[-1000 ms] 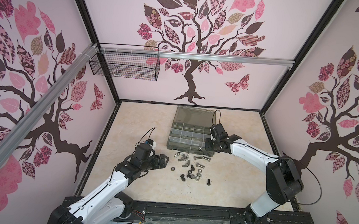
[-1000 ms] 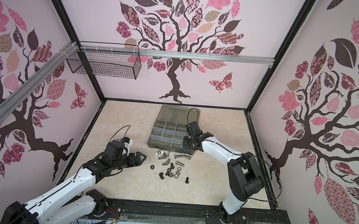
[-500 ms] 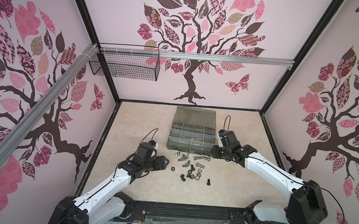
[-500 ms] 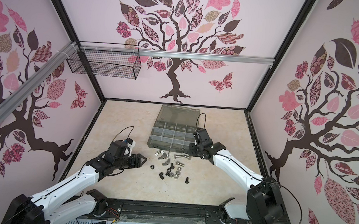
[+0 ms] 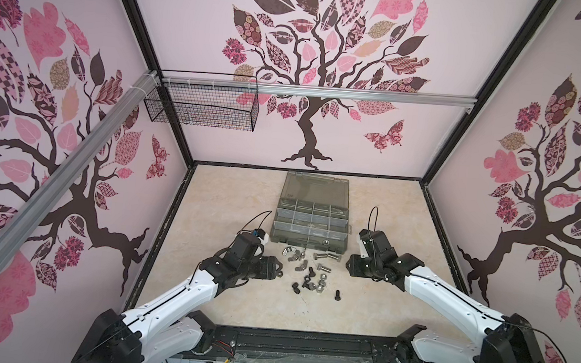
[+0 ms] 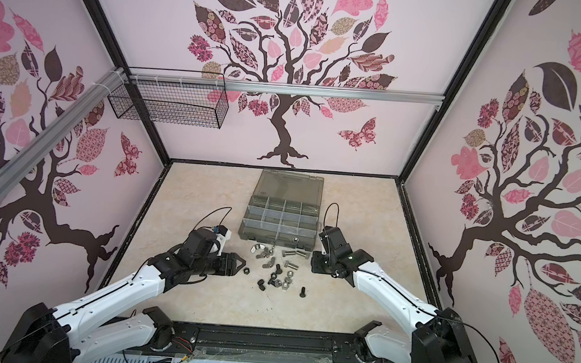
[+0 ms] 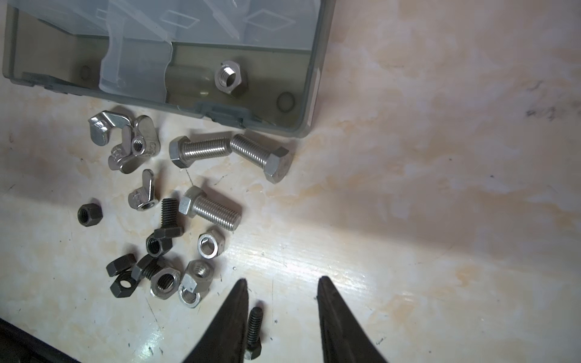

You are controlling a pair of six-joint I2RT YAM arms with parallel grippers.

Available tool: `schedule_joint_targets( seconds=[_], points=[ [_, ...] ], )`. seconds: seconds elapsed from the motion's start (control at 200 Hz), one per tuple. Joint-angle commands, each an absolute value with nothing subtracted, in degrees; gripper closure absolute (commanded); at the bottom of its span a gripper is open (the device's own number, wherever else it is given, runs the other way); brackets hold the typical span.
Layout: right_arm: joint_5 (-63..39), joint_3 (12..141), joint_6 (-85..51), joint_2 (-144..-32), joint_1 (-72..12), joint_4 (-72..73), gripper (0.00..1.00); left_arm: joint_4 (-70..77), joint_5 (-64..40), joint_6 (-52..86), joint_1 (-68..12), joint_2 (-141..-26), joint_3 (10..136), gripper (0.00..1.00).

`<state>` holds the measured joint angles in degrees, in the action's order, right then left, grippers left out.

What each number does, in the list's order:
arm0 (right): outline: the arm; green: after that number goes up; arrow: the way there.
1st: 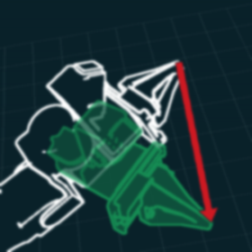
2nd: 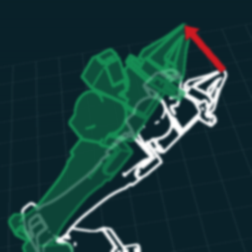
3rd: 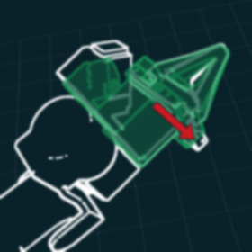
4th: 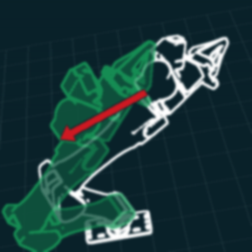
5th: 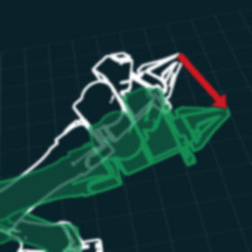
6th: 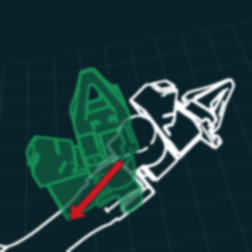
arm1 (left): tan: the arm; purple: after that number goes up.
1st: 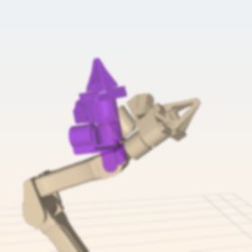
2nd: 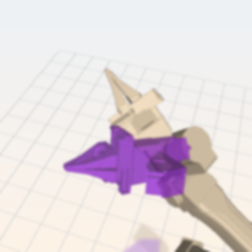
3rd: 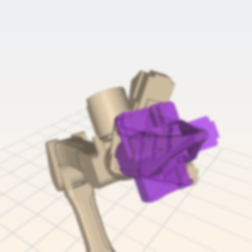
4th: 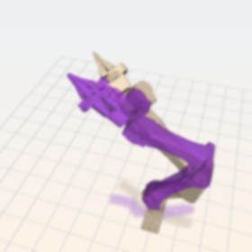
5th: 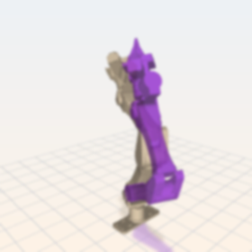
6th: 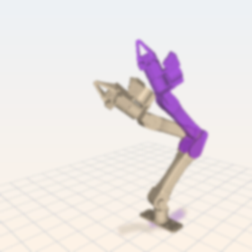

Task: Sort the screws and nuts into containers
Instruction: Place the nut into the container.

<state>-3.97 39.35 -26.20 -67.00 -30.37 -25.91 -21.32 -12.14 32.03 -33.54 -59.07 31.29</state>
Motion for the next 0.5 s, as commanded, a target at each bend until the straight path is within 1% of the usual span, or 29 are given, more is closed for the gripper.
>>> schedule_joint_targets(
  seconds=[0.0, 0.25, 0.385, 0.495],
  points=[
    [-5.81, 38.72, -27.24, -64.31, -30.52, -26.54, 0.61, -18.05, -11.66, 33.32, -33.81, -59.89, 32.36, 0.33],
    [-7.49, 35.82, -28.63, -62.05, -30.97, -24.61, 0.61, -18.81, -11.69, 32.35, -33.92, -60.51, 33.39, 0.33],
    [-7.76, 36.56, -29.53, -62.82, -33.26, -24.47, 0.61, -20.90, -11.48, 33.38, -33.85, -59.16, 32.92, 0.32],
    [-5.46, 37.55, -29.77, -63.25, -36.72, -25.18, 0.61, -20.75, -10.74, 33.90, -33.84, -57.12, 31.50, 0.32]
  ],
)
